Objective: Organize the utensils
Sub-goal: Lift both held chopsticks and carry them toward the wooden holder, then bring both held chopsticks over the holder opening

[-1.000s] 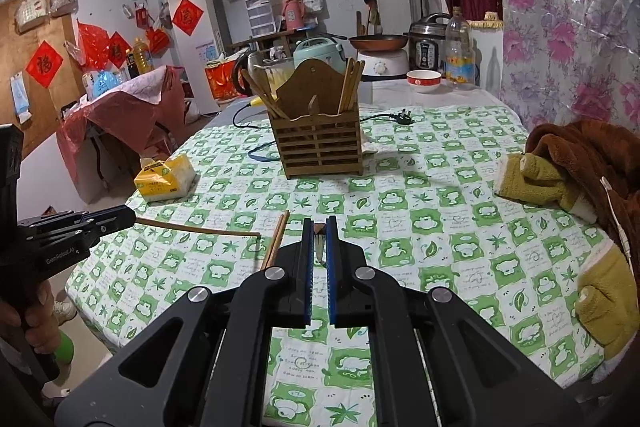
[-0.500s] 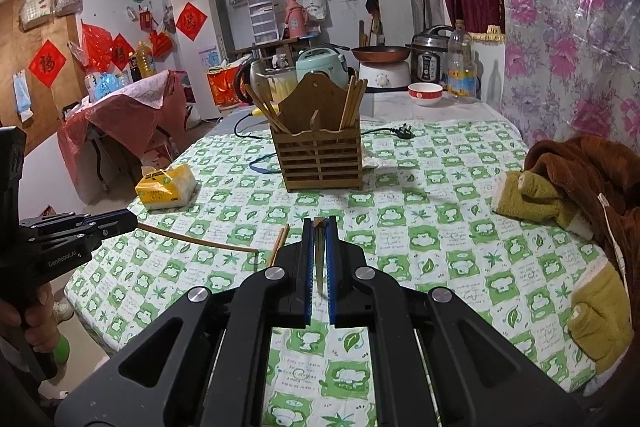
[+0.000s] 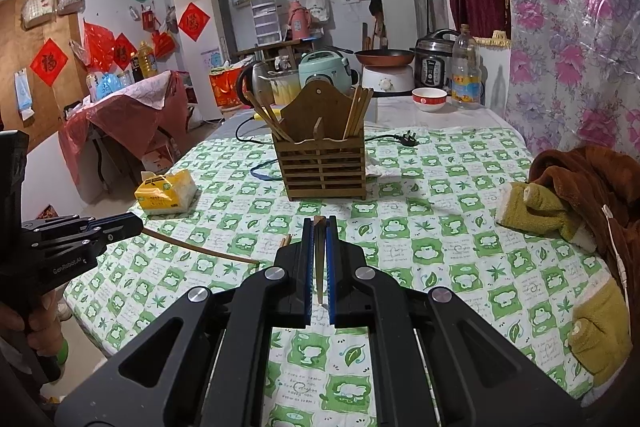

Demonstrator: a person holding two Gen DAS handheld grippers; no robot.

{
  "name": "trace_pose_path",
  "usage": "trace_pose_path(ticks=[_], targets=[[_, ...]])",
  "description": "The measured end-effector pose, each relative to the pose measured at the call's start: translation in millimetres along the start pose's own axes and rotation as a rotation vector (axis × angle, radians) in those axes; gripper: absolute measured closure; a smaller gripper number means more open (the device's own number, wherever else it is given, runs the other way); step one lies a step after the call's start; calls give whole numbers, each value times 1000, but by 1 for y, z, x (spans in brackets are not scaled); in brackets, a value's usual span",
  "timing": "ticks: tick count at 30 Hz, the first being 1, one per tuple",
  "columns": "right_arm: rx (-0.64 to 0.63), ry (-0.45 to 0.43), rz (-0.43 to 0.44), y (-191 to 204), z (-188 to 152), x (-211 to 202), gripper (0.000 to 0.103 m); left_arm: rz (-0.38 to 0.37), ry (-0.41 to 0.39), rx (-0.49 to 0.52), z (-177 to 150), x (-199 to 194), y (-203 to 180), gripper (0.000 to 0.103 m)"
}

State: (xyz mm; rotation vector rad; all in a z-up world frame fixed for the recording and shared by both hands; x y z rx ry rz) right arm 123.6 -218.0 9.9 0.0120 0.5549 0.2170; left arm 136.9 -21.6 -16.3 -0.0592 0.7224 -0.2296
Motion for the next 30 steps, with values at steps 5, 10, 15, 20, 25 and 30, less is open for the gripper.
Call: trace_pose_path(ticks=[5,10,15,20,25,30], targets=[[-2,0,0,0,0,0,96,-1,5,-6,1,6,1,97],[-3,-3,-1,0,2,3,96,-3,-2,-8,3,5,2,97],[-5,-7,0,1,5,5,96,0,-22,3,6,3,0,97],[-5,-10,2,1,6,5,96,-2,-29,14,11,2,-3,97],[14,-30,28,-1,23,5,96,-27,-41,12,30,-2,-7,97],[1,-107,31,-2,66,0,96,-47,-104,47,68,-14,-18,97]])
Point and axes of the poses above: each gripper's, at about its wrist camera, not at the fingertips, and x roughly the way its jaws point, y to its left, z to its top, the point moved 9 cm from there along x, roughly the way its jaws point, and after that the axes turned 5 degrees about -x, right-handed, at the moved point
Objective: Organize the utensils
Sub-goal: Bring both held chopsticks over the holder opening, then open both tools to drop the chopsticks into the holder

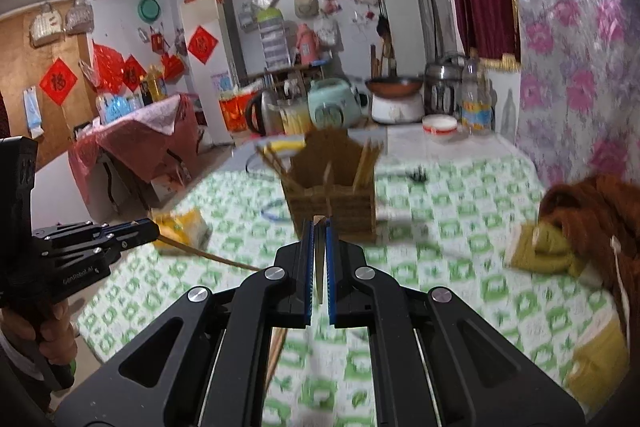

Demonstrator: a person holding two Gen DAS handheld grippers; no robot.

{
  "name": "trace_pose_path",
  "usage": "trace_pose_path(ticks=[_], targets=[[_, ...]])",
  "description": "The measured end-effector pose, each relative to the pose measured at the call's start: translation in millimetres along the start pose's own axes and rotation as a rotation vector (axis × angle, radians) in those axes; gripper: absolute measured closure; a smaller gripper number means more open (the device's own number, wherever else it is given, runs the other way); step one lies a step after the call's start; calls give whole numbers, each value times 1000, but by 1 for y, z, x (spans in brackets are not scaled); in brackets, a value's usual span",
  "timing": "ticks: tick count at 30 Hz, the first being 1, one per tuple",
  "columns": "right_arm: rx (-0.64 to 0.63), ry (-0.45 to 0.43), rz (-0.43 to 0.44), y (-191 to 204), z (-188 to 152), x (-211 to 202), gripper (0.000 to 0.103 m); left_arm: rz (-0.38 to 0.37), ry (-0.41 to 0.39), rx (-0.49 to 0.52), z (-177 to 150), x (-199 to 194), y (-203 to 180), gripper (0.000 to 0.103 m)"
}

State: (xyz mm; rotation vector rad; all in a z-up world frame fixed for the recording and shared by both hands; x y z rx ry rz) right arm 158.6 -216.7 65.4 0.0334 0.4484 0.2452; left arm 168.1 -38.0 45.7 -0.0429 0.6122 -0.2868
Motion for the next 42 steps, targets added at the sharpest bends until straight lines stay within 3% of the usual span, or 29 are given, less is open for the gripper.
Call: trace_pose_path(ticks=[7,11,19,25,29,38,40,41,42], targets=[[15,-135,-43,-12,67,8,96,-8,-87,38,65,7,-20,97],[8,-156,-64,-18,92,28,96,7,-102,24,91,29,-21,97],[-10,-154,-64,-28,114,76,97,-33,-132,4,133,65,-25,97],[-18,-128,-58,-35,114,107,97,-5,-171,7,163,85,-21,97],[-16,-95,-55,-38,104,126,97,25,-161,-5,167,105,-15,97],[-11,0,-50,-30,72,161,96,102,-26,-10,121,168,-1,97],[3,12,-52,-31,68,164,92,113,-6,-16,113,174,2,97],[7,15,-55,-32,67,164,90,114,6,-23,110,176,3,93],[10,20,-59,-33,66,164,85,108,20,-25,106,178,2,83]])
Point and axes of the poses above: each gripper's, at about its wrist camera, not at the fingertips, and x roughly the way its jaws point, y to its left, z to its top, the point moved 9 cm from there along x, roughly the way its jaws point, and after that the axes turned 5 degrees about -x, right-handed, at the moved point
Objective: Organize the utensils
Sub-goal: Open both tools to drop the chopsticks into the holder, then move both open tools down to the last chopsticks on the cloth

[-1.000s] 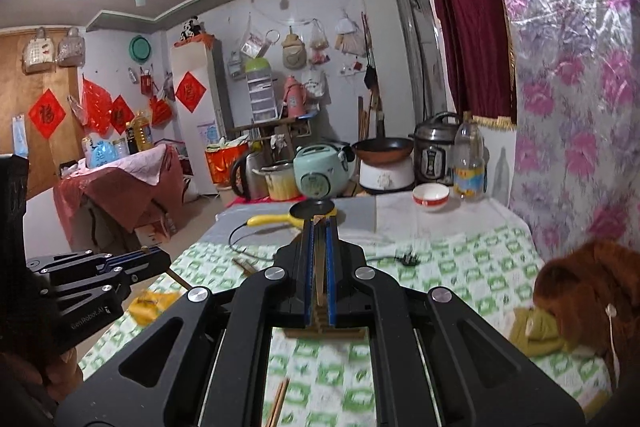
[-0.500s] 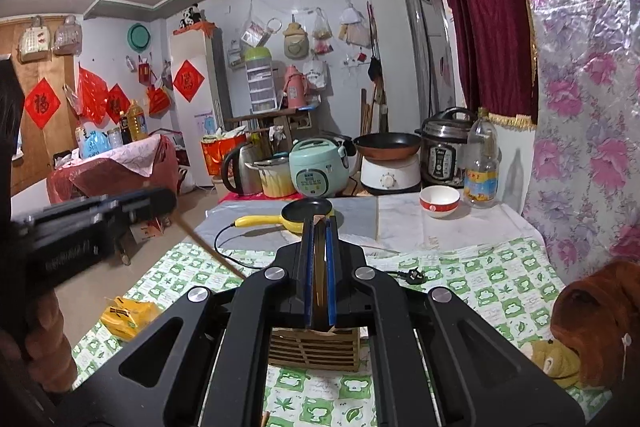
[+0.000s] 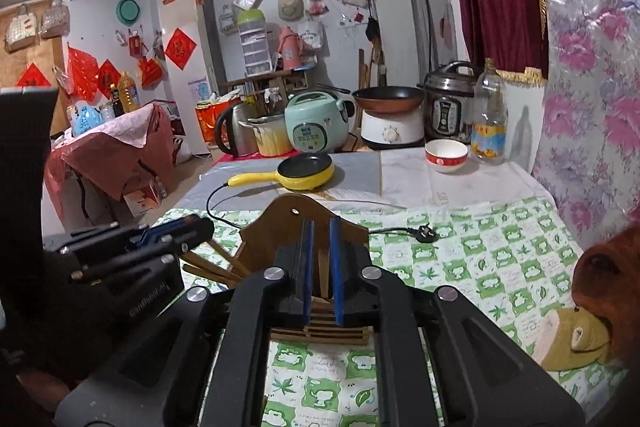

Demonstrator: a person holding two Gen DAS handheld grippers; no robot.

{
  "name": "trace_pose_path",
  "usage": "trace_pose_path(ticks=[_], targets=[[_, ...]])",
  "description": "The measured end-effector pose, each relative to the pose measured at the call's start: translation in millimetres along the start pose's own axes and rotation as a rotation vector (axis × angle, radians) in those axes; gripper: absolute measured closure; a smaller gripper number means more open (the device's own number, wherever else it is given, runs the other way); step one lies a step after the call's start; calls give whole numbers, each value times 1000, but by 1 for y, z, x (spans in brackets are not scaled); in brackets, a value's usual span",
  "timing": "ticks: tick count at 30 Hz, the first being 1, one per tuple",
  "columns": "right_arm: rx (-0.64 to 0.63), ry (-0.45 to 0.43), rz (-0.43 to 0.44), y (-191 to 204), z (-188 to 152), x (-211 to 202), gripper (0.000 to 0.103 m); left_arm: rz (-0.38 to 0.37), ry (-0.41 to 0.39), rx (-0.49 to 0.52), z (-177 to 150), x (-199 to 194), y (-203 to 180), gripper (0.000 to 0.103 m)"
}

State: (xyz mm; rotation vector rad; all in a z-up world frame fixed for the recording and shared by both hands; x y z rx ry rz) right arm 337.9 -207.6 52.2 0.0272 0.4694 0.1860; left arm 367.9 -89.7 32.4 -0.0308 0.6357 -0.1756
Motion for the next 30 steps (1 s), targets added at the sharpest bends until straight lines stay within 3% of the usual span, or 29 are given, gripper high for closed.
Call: trace_pose_path(ticks=[1,2,3,9,11,15,22,30], targets=[[5,1,-6,-2,-1,-2,74,4,-2,5,-1,-2,0,75],[11,-5,-12,-3,-1,-5,65,18,-9,10,-2,-5,1,59],[13,-14,-12,-5,0,-9,64,26,-23,10,-3,-10,2,53],[38,-37,-13,-11,-12,-45,62,-11,-20,-35,-24,-41,9,45],[56,-28,-9,-13,-26,-57,55,-7,-15,-46,-38,-50,12,39],[56,29,-24,-10,-68,-75,53,-13,20,-87,-82,-67,23,28],[90,180,-56,-9,-158,-96,48,13,141,-141,-169,-80,48,26],[81,252,-72,2,-205,-117,42,44,198,-176,-224,-102,65,26]])
Point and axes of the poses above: each gripper's, at about its wrist camera, not at the fingertips, and x roughly the way its jaws point, y to its left, z to its top, the point moved 9 cm from there along x, roughly the way its jaws point, and after that the axes turned 5 degrees about -x, right-handed, at the moved point
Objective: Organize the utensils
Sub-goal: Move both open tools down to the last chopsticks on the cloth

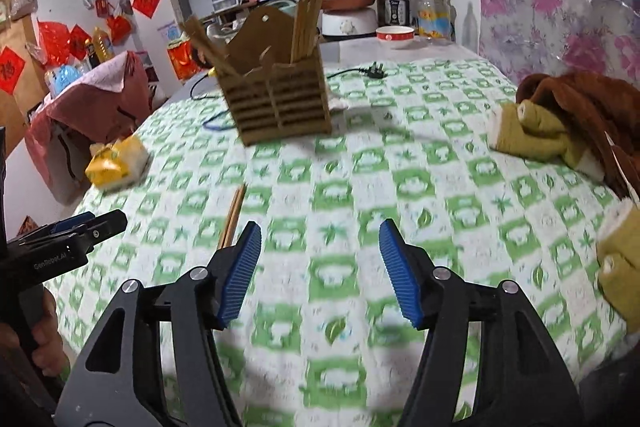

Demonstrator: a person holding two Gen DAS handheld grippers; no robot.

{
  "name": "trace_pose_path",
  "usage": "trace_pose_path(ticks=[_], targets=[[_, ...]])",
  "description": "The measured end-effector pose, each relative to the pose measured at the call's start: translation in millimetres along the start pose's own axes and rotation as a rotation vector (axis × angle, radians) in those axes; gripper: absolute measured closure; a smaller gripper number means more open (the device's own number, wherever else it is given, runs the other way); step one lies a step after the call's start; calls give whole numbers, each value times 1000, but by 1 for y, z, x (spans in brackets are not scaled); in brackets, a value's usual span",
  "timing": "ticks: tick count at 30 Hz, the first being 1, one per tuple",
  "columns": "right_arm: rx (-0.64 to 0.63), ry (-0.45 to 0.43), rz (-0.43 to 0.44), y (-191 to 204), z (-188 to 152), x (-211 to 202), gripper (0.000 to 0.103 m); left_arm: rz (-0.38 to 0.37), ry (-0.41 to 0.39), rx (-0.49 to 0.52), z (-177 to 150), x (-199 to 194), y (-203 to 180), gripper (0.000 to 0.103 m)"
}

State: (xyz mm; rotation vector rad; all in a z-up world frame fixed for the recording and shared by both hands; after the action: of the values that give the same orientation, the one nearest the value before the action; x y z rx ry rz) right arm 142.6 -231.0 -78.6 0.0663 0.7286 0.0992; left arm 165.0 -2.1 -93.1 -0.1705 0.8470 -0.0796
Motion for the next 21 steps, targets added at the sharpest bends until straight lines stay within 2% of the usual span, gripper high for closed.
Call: trace_pose_path(ticks=[8,21], targets=[[-32,10,13,19,-21,-12,38,-3,4,4,-28,-15,-3,22],[-62,57,27,33,-43,-3,34,24,14,24,-39,-11,-4,17]])
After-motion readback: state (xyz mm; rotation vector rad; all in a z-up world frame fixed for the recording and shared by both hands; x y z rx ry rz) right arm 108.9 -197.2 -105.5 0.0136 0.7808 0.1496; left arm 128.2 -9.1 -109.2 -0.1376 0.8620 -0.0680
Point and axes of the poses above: each gripper's, at about its wrist camera, not at the fingertips, and x roughly the way its jaws point, y to its left, z to its top, the point moved 9 cm from there along x, roughly the way its jaws point, and after that the axes turned 5 degrees about -x, right-handed, at the moved point
